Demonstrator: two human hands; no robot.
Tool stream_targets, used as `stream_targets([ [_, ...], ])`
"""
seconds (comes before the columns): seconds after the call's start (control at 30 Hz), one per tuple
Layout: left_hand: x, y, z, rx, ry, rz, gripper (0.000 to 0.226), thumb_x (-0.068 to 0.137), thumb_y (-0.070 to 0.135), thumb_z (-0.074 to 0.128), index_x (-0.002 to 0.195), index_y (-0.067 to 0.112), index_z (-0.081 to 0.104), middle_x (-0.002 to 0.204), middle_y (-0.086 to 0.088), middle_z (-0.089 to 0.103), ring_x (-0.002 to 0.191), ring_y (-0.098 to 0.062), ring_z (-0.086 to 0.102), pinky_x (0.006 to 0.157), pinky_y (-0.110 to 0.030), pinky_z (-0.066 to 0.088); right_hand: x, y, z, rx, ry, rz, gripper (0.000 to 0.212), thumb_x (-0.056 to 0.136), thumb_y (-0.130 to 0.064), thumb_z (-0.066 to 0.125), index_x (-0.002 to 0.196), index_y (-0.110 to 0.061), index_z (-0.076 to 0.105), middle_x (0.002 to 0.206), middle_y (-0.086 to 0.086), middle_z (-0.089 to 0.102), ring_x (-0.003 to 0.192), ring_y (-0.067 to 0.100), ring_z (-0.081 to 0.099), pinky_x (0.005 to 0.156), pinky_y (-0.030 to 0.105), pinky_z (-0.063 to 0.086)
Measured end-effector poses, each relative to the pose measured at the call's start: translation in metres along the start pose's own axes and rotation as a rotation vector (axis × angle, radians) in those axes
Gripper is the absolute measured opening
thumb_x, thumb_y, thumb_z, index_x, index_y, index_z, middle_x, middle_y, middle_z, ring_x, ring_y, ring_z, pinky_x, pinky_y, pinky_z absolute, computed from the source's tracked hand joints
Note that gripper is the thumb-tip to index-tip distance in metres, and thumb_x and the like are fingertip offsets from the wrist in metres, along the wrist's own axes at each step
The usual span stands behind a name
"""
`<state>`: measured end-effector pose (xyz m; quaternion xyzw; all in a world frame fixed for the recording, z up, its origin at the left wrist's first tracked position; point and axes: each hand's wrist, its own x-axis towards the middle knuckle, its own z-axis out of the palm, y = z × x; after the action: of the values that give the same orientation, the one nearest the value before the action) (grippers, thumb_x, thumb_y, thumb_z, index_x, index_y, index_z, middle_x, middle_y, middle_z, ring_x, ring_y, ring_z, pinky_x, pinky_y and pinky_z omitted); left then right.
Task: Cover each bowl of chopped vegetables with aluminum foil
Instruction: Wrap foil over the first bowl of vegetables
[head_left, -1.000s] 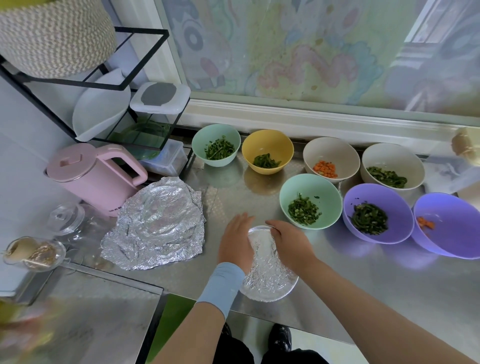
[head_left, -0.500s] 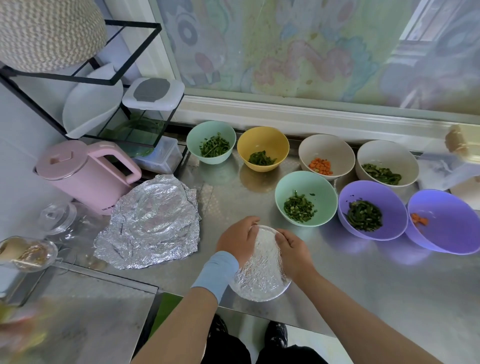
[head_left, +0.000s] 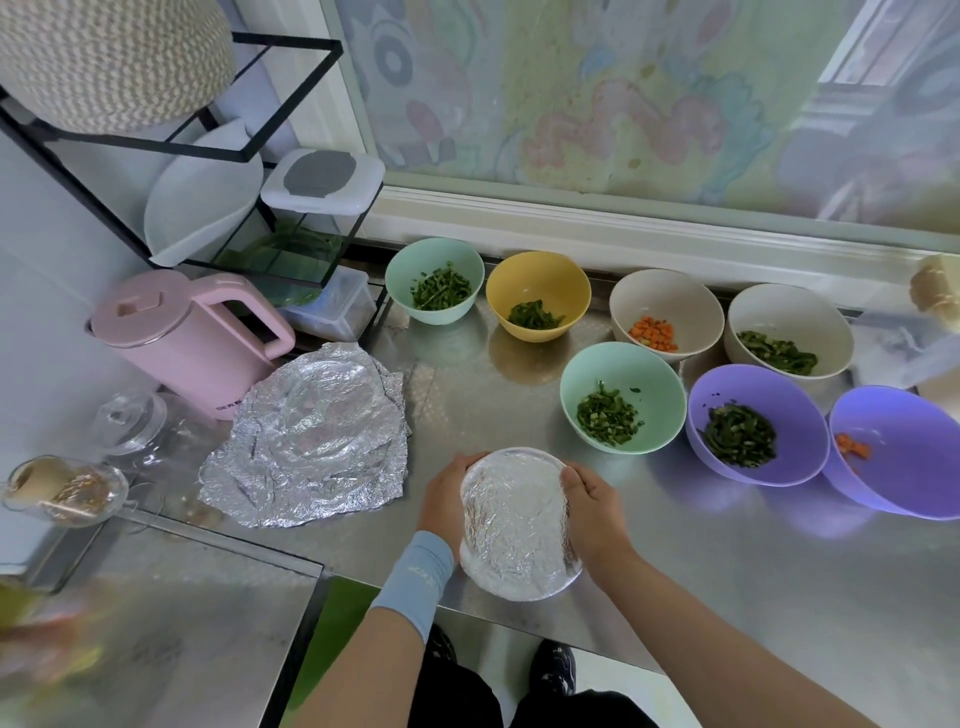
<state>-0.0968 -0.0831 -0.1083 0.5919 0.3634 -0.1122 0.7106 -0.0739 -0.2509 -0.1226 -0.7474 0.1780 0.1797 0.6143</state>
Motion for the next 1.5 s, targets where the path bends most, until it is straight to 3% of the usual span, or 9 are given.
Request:
stream_targets([
  [0.17,-0.034,-0.020,0.007,-0.182,0.358,0.114,0.030,0.098,0.026,0.045,0.101,0.019,0.073,0.103,-0.003,0.073,0.096,-0.021,0.066,0.085,-0.035,0.053,-0.002,0.002,0.002,0.088,-0.003,-0.002,0.030,0.100,-0.018,0.048,0.120,-0.030,0.067,0.113,-0.012,0.068,0.109,0.009,0.059,0.096,0.032,0.046],
  [0.3,-0.049,-0.027,0.019,-0.364,0.221,0.021,0.035,0.099,0.036,0.043,0.112,0.020,0.072,0.108,-0.003,0.073,0.105,-0.025,0.066,0.094,-0.044,0.052,-0.011,0.007,0.004,0.212,-0.030,0.013,0.032,0.103,-0.014,0.042,0.119,-0.023,0.067,0.113,-0.006,0.070,0.109,0.012,0.062,0.092,0.030,0.049],
  [0.5,-0.023,-0.004,0.008,-0.423,0.142,-0.052,0.049,0.102,0.043,0.033,0.099,0.019,0.076,0.100,-0.011,0.075,0.096,-0.029,0.069,0.087,-0.040,0.053,-0.019,0.010,0.009,0.310,-0.057,0.023,0.033,0.106,-0.015,0.032,0.122,-0.016,0.061,0.112,0.002,0.069,0.102,0.010,0.065,0.077,0.018,0.053],
  [0.67,-0.018,-0.013,0.003,0.036,0.411,0.222,0.033,0.101,0.025,0.037,0.115,0.021,0.067,0.120,0.002,0.064,0.110,-0.017,0.057,0.101,-0.034,0.042,-0.012,0.013,-0.002,-0.027,-0.077,-0.091,0.026,0.104,-0.017,0.038,0.114,-0.023,0.062,0.108,-0.002,0.065,0.103,0.017,0.060,0.084,0.026,0.048],
  [0.77,-0.033,-0.036,0.017,0.177,0.531,0.404,0.033,0.102,0.013,0.039,0.132,0.011,0.054,0.130,0.000,0.053,0.119,-0.015,0.048,0.104,-0.029,0.036,-0.008,0.007,-0.008,-0.177,-0.122,-0.163,0.043,0.104,-0.020,0.041,0.146,-0.021,0.038,0.139,-0.012,0.043,0.129,0.007,0.040,0.107,0.025,0.030],
  [0.93,-0.038,-0.046,0.034,-0.068,0.548,0.256,0.038,0.101,0.027,0.039,0.137,0.020,0.049,0.135,0.001,0.051,0.124,-0.020,0.048,0.109,-0.041,0.038,-0.011,-0.001,-0.002,-0.154,-0.195,-0.173,0.048,0.105,-0.018,0.038,0.151,-0.022,0.030,0.147,-0.008,0.041,0.135,0.011,0.037,0.116,0.033,0.028],
  [1.13,-0.007,0.014,0.005,-0.079,0.490,0.281,0.039,0.102,0.029,0.033,0.126,0.020,0.062,0.132,0.002,0.059,0.123,-0.018,0.052,0.108,-0.037,0.038,-0.018,0.003,0.001,-0.250,-0.078,-0.147,0.029,0.102,-0.021,0.041,0.130,-0.017,0.048,0.120,0.000,0.057,0.116,0.022,0.054,0.091,0.031,0.041],
  [1.3,-0.013,0.004,-0.001,-0.085,0.675,0.238,0.037,0.104,0.025,0.034,0.134,0.019,0.055,0.136,0.004,0.053,0.123,-0.017,0.050,0.101,-0.030,0.037,-0.008,-0.019,0.007,-0.543,-0.058,-0.354,0.059,0.101,-0.023,0.044,0.154,-0.013,0.021,0.158,0.001,0.026,0.145,0.018,0.023,0.111,0.021,0.014],
  [1.5,-0.022,-0.024,0.022,-0.056,0.585,0.171,0.044,0.104,0.028,0.036,0.148,0.020,0.036,0.149,-0.002,0.043,0.135,-0.026,0.042,0.111,-0.032,0.032,0.009,-0.030,0.021,-0.479,-0.208,-0.258,0.056,0.104,-0.020,0.038,0.155,-0.017,0.016,0.161,-0.002,0.021,0.146,0.014,0.021,0.111,0.020,0.014],
])
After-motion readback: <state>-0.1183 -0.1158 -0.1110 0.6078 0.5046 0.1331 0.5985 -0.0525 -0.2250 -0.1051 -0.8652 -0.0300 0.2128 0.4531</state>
